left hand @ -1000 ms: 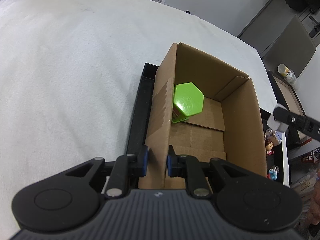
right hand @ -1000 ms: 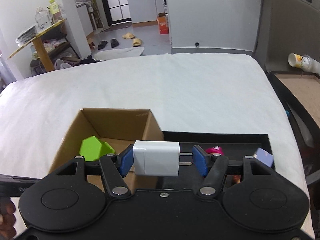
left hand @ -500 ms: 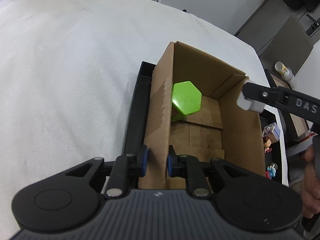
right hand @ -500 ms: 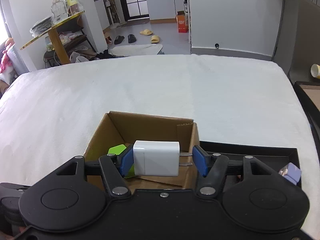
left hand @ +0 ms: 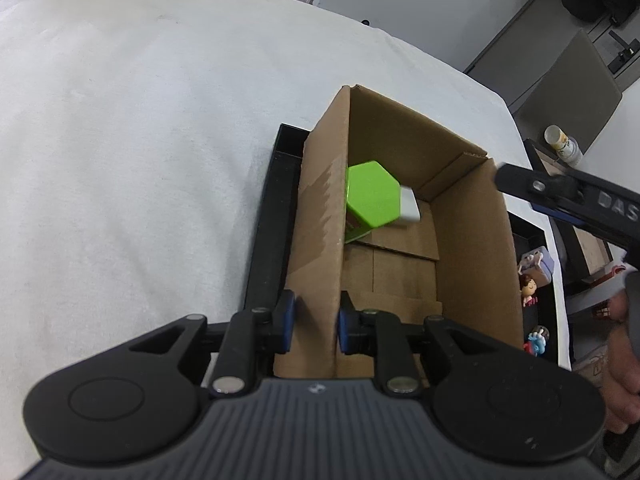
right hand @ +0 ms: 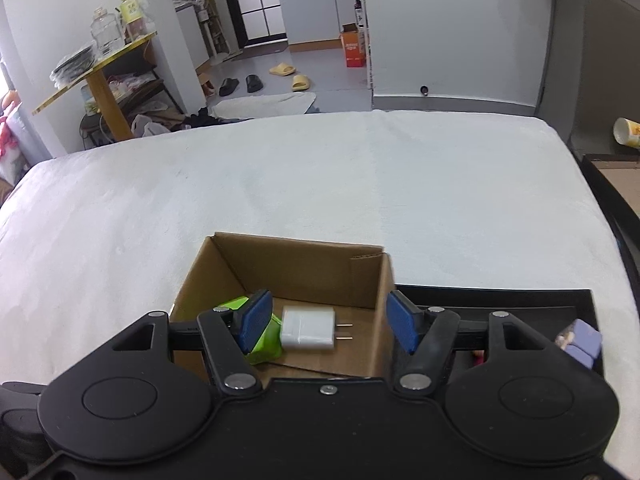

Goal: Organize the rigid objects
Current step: 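Carry the white charger into the box beside the green cup and release, then move the right gripper back over the tray to the blue-red figure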

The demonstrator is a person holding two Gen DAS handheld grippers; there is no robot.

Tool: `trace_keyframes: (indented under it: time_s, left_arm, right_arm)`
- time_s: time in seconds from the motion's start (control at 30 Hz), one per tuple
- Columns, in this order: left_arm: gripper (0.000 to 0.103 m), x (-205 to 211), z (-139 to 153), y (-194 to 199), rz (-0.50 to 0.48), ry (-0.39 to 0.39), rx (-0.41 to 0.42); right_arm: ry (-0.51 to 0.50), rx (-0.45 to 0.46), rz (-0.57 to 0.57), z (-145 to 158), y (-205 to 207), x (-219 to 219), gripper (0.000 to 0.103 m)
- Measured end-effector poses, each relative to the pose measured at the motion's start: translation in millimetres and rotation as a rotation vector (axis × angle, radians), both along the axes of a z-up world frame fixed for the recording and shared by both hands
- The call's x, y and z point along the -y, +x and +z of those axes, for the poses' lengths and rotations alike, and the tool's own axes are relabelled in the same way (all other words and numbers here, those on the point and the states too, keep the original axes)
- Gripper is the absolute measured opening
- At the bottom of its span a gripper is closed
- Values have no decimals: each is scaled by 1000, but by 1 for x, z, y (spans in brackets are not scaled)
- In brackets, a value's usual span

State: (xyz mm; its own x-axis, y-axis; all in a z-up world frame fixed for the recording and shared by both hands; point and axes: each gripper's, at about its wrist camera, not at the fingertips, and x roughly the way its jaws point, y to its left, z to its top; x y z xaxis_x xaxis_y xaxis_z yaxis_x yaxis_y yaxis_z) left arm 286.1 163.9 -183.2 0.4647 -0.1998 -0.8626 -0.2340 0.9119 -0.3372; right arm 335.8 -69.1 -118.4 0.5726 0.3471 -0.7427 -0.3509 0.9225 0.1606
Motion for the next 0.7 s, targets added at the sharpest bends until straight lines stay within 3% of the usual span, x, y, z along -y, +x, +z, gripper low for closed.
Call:
trace_keyframes:
  time_s: [0.7]
  left_arm:
    - [20,-3,4,2,39,15,-6]
  right_arm:
    - [-43,-46,-134,-13,-29,85,69]
